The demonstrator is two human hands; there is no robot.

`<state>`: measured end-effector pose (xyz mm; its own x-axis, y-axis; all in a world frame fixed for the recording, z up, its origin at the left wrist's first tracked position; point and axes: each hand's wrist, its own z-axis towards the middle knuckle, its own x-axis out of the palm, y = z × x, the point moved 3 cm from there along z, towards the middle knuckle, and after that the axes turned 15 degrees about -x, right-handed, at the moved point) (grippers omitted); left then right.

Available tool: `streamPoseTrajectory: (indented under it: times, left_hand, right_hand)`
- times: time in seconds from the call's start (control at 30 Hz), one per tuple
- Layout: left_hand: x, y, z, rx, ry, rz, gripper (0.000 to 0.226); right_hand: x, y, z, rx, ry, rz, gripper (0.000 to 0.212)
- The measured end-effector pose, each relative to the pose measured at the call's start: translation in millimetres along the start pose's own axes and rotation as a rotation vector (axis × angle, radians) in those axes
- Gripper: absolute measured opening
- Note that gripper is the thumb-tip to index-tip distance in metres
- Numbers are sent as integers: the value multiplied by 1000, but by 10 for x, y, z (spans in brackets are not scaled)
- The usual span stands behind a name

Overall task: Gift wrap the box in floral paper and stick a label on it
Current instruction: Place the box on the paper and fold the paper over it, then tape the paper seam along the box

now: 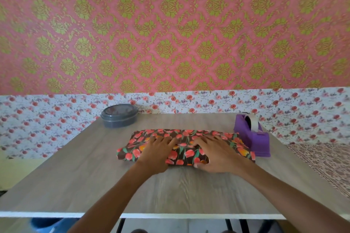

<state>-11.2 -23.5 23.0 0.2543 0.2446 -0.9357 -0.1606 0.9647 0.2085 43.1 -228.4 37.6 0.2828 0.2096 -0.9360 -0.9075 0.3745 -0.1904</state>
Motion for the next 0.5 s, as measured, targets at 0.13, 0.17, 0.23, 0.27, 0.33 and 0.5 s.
streamPoseTrajectory:
  times: [0.13,0.17,0.23,0.27,0.33,0.5]
  left_hand:
    - [-51,105,95,71,121,-71,87]
    - [-38,137,135,65,185,-125,85]
    - [-36,178,230,58,236,-240,70]
    - [-44,186,282,44,227,-288,57]
    - [-68,159,340,-21,231,-306,41]
    - [-3,12,389,-239,265,-269,48]
  right_hand:
    - [-14,-124,75,7,42,69,53]
    - [2,-158,101,12,60,72,49]
    - [57,-249,175,41,86,82,43]
    - [77,-289,216,63,102,88,41]
    - [98,-373,296,115,129,109,37]
    - [154,-597,406,228,192,139,36]
